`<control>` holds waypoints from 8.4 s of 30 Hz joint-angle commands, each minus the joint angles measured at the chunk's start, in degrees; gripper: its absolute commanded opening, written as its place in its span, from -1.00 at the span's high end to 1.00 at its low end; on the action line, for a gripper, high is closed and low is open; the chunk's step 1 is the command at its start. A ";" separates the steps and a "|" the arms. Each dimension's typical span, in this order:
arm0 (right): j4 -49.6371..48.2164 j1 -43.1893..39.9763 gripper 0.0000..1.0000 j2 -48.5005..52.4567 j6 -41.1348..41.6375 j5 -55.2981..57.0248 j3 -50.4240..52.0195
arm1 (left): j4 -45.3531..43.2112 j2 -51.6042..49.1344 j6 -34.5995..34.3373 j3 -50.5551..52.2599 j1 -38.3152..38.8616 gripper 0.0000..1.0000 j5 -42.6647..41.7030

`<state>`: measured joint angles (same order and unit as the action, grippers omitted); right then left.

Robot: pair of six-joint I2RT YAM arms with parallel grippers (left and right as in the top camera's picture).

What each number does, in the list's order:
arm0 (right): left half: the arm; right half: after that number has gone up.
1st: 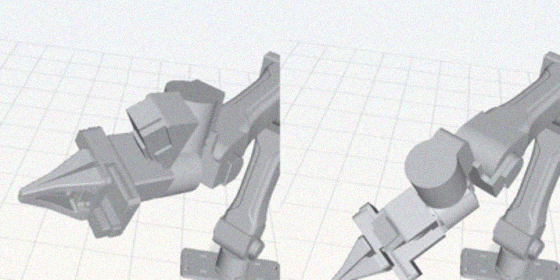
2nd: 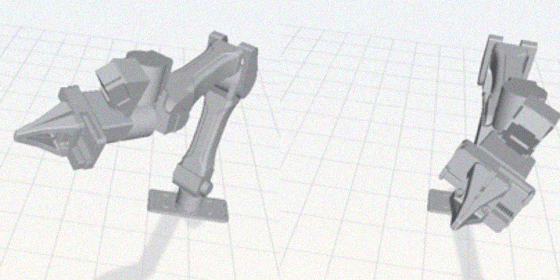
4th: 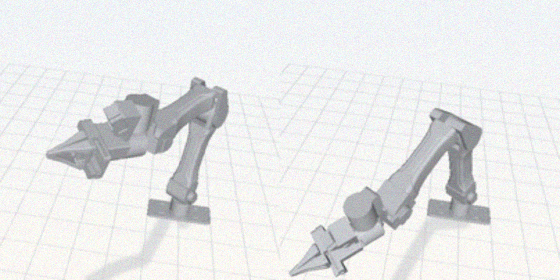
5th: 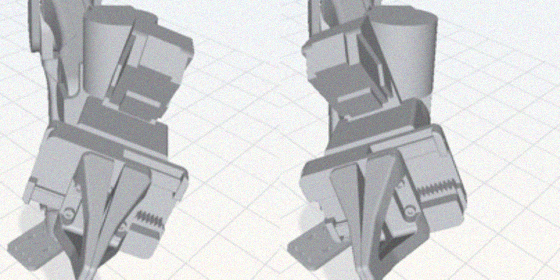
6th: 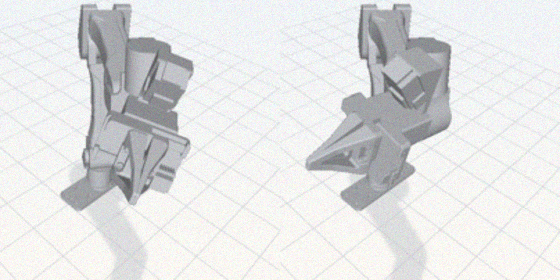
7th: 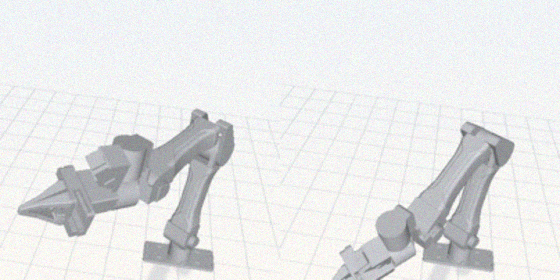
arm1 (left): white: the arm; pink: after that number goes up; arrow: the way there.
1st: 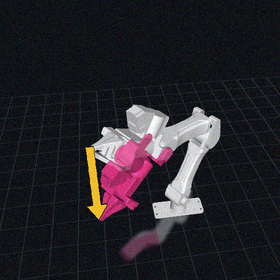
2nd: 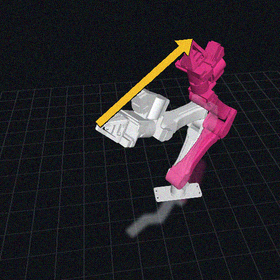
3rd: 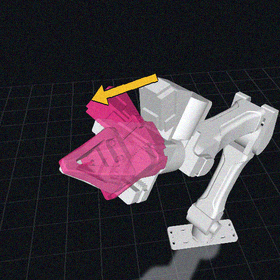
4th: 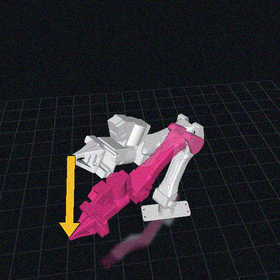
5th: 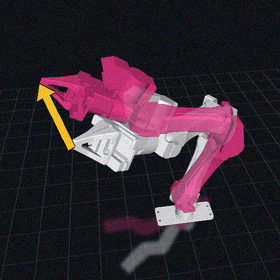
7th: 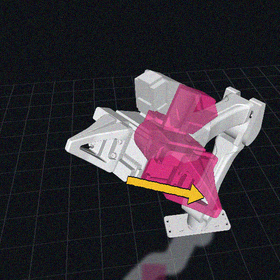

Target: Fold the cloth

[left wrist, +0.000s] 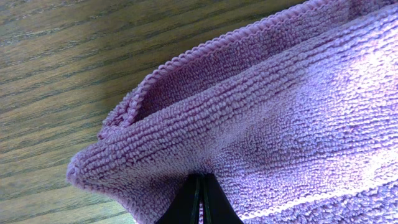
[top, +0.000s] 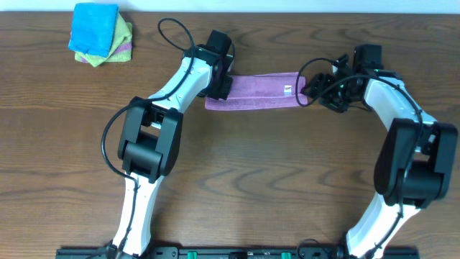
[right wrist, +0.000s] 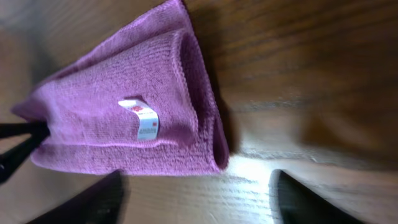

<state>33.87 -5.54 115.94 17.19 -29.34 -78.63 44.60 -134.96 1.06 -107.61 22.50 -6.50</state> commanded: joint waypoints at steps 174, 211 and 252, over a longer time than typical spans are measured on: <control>-26.43 32.24 -0.38 7.02 14.05 -0.79 -0.55 | -2.73 59.19 -1.25 33.27 -25.49 0.88 -19.85; -43.89 34.86 -0.96 9.62 18.08 -5.70 -0.55 | -3.23 54.45 -1.27 33.27 -25.49 0.88 -18.62; -57.18 25.68 -0.99 -0.81 36.35 -34.07 -0.57 | -3.06 54.42 -1.29 33.27 -25.49 0.80 -19.02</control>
<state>-23.49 20.67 118.15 52.99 -59.13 -79.11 41.54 -80.05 -0.16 -74.50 -2.90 -25.30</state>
